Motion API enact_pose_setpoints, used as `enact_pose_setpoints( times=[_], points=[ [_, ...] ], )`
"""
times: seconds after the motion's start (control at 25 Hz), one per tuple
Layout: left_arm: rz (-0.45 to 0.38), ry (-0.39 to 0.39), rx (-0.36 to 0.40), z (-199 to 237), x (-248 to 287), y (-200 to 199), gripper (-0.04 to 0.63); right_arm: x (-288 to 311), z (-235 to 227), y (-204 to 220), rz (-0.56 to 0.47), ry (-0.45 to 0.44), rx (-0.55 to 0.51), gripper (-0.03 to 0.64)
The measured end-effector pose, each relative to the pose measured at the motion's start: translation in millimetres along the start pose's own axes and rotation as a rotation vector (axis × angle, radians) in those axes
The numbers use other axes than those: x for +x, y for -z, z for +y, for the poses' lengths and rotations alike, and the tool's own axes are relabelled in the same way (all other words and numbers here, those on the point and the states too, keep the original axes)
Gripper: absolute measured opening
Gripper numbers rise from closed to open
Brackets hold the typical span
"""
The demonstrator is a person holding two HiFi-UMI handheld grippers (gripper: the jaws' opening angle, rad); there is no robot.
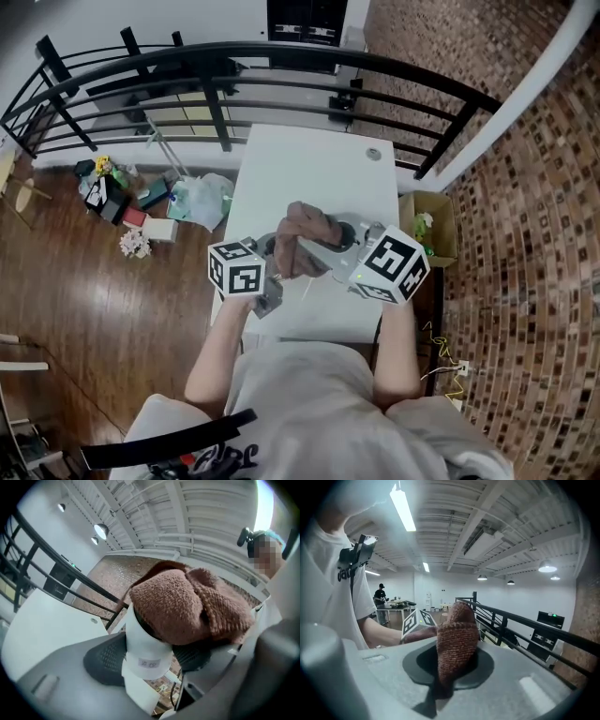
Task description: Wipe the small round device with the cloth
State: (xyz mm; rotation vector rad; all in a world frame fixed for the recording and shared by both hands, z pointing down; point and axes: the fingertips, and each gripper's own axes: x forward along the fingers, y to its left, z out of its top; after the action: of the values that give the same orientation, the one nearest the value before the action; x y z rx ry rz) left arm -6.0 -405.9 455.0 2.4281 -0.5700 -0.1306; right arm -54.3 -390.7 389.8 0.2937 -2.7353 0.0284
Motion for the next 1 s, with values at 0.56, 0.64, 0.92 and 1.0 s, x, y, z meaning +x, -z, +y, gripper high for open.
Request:
enact_pose_setpoints(
  times=[0.56, 0.64, 0.92, 1.0],
  points=[
    [0.021, -0.007, -0.062, 19, -1, -10, 0.333, -4, -8, -15, -0.010, 0.045, -0.117, 0.028],
    [0.014, 0.016, -0.072, 18, 4, -11, 0.333, 3, -13, -2, 0.045, 0.059, -0.116, 0.028],
    [-0.028, 0.063, -0.125, 17, -3, -16, 0.333, -29, -70, 32, 0.080, 0.241, 0.037, 0.028],
    [-0.078, 0.096, -0.143, 15, -10, -25, 0.333, -41, -88, 47, 0.076, 0.304, 0.120, 0.028]
  ],
)
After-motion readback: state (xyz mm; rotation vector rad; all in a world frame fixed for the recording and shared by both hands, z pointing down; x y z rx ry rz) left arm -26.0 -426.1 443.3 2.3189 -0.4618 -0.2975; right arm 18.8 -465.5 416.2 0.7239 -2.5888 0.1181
